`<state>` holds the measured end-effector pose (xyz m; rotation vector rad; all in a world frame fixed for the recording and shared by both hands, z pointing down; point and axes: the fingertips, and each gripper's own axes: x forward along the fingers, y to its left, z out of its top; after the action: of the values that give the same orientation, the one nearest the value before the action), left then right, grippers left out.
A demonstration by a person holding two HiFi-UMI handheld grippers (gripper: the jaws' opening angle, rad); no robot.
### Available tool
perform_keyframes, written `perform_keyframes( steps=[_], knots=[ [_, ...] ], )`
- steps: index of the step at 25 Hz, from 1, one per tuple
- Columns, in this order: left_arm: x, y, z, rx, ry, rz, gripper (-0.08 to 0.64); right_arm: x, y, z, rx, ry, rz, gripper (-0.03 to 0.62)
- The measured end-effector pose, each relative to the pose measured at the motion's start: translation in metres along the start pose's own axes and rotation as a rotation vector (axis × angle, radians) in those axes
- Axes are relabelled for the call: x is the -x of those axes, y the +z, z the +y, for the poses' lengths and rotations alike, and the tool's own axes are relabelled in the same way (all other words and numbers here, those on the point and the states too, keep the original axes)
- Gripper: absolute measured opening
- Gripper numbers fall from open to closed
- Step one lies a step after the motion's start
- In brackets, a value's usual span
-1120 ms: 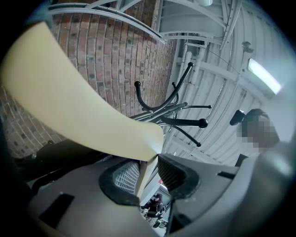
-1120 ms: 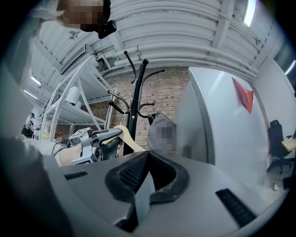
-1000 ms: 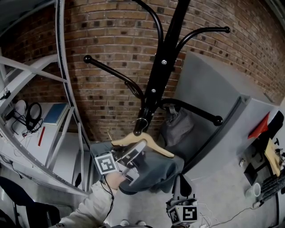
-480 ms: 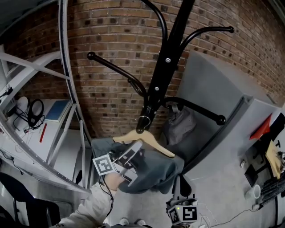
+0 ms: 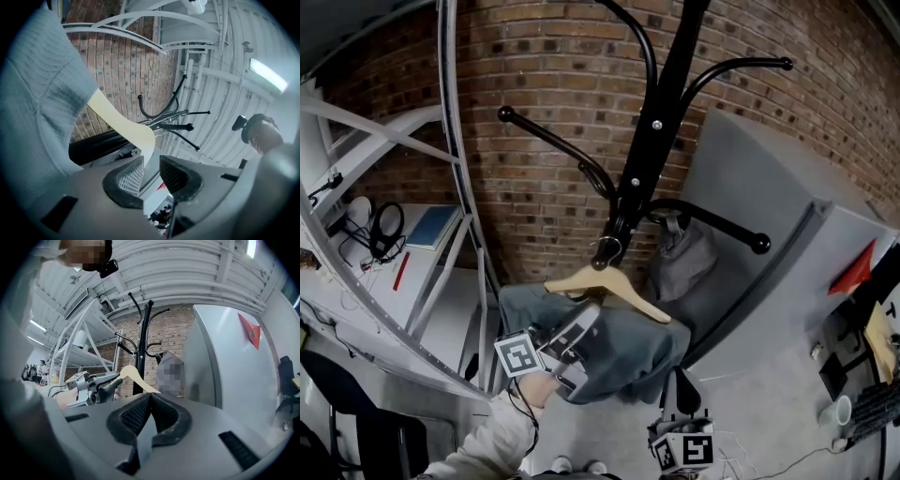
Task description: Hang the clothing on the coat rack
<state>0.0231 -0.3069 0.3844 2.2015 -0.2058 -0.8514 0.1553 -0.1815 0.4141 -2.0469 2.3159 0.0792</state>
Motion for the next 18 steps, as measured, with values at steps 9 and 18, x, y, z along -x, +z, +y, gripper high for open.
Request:
perform_keyframes(
  steps=[9,18],
  knots=[
    [0.027,-0.011,-0.037,-0.413,0.12,0.085,0.101,0.015,0.0,0.012,-0.012,0.057,-0.013,0.021],
    [0.09,-0.023,-0.085,-0.788,0.321,0.079,0.055,0.035,0.004,0.029,-0.028,0.142,-0.017,0.021]
  ],
)
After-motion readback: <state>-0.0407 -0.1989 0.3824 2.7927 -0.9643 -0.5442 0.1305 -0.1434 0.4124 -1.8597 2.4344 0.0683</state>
